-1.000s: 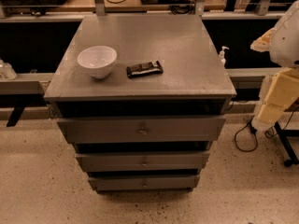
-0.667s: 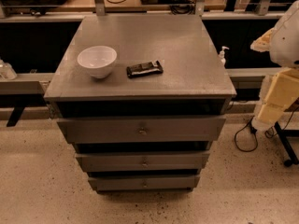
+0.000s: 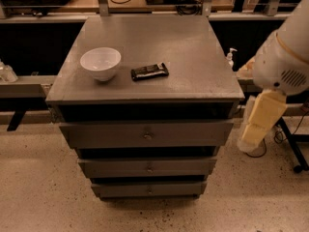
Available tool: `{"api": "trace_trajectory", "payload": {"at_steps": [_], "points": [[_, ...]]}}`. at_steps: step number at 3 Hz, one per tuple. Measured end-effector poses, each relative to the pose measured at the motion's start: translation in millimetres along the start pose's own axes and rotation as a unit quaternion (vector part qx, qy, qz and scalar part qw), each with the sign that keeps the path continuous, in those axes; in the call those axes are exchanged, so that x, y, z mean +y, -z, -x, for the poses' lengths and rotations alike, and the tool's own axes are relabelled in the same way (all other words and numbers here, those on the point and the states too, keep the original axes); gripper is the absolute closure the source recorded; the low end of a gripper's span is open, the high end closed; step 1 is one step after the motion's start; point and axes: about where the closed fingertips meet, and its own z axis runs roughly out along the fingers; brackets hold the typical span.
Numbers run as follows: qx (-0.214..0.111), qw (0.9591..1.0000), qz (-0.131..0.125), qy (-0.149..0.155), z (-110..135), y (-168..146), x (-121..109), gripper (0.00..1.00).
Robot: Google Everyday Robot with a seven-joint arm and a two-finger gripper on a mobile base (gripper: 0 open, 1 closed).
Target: Open top drawer
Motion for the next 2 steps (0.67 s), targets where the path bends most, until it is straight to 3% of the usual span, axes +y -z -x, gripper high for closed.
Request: {"api": "trace_trajectory", "payload": {"at_steps": [1, 2], "points": [[0.004, 0.9999, 0.011, -0.009, -9.4, -28.4, 9.7, 0.0], [0.012, 0.9999, 0.004, -0.006, -9.1, -25.1, 7.8, 0.0]]}}
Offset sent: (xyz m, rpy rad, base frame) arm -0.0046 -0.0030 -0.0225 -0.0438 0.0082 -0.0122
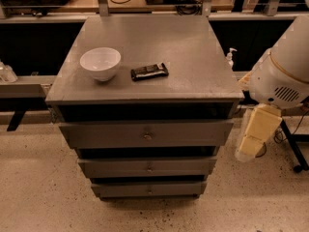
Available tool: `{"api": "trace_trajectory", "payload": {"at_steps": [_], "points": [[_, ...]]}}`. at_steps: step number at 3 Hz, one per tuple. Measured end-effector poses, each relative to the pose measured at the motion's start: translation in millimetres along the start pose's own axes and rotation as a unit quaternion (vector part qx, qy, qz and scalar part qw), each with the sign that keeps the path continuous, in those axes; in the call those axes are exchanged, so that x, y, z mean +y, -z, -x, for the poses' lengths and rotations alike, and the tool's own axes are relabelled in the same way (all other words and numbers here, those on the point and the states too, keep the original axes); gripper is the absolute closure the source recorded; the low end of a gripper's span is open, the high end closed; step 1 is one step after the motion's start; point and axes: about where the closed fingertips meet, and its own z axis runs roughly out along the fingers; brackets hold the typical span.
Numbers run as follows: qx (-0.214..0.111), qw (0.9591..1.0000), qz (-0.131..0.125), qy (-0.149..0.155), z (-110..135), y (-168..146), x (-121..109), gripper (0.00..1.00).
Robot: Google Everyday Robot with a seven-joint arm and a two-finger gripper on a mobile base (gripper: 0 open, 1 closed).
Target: Open top drawer
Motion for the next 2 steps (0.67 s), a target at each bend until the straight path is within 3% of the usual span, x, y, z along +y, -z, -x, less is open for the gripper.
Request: {"api": "trace_trajectory", "payload": {"at_steps": [1, 2], "points": [[0.001, 1.0, -0.001, 0.0, 0.0, 0.2, -0.2, 0.0], [-0.026, 0.9993, -0.012, 0.023, 2.7, -13.0, 0.4, 0.0]]}}
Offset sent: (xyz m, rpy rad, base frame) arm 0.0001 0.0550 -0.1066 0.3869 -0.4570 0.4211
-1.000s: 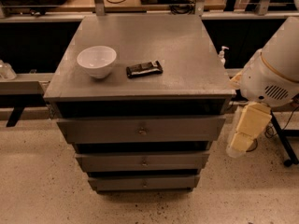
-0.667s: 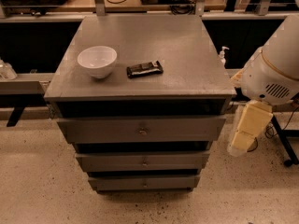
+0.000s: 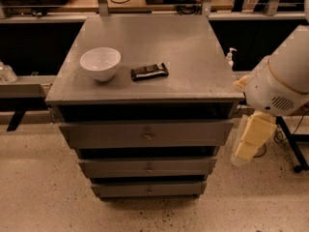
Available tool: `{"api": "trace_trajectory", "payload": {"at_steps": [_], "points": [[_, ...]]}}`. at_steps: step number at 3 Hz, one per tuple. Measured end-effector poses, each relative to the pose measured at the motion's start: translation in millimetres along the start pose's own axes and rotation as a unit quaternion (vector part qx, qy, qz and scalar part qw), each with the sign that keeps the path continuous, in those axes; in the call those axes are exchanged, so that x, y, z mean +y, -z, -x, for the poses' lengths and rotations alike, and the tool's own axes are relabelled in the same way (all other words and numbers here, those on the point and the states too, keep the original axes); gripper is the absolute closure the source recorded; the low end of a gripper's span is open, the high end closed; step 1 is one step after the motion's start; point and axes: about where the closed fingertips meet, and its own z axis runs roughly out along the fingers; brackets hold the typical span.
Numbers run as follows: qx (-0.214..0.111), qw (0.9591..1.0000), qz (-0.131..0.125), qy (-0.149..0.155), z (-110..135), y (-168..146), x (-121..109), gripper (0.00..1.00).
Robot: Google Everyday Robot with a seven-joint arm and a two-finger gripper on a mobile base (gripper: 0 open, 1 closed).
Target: Open top drawer
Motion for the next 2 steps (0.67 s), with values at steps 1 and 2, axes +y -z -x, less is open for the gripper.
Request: {"api": "trace_trajectory", "payload": {"at_steps": [1, 2], "points": [[-0.022, 0.9987, -0.034, 0.03, 4.6, -3.5, -11.9, 0.0], [0.01, 0.9994, -0.019, 0.028, 5.2, -17.3, -11.7, 0.0]]}}
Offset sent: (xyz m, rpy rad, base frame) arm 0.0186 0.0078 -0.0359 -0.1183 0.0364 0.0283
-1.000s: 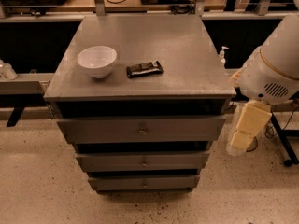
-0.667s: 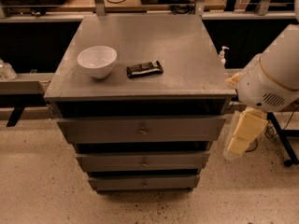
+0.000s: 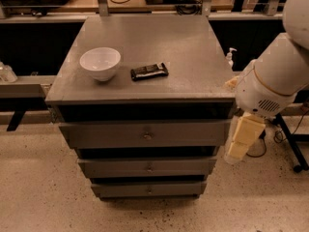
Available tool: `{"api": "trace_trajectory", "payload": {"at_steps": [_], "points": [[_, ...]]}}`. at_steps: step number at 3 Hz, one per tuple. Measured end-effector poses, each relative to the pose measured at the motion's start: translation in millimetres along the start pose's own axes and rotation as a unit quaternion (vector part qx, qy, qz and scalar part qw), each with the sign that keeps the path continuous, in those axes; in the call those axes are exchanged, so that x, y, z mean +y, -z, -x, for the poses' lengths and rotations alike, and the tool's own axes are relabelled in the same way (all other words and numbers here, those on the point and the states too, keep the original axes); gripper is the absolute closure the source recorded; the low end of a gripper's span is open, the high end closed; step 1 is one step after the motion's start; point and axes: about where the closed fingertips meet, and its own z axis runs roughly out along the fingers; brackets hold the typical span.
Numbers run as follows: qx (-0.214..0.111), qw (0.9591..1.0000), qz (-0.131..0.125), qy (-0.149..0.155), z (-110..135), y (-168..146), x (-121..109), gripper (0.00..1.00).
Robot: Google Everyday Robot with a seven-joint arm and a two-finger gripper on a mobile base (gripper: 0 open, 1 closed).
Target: Open top drawer
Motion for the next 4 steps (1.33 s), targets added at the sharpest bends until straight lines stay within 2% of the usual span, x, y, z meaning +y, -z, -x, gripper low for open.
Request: {"api": "trace_trajectory", "payload": {"at_steps": [1, 2, 3, 4], "points": [[-0.006, 0.9997, 0.024, 0.01, 4.1, -35.5, 24.1, 0.0], [-0.05, 0.9981, 0.023, 0.03, 12.1, -83.1, 48.7, 0.0], [-0.09, 0.9945, -0.002, 0.054, 30.9, -125.9, 47.2, 0.0], [-0.122, 0.9892, -0.034, 0.073, 50.8, -154.0, 20.4, 0.0]]}}
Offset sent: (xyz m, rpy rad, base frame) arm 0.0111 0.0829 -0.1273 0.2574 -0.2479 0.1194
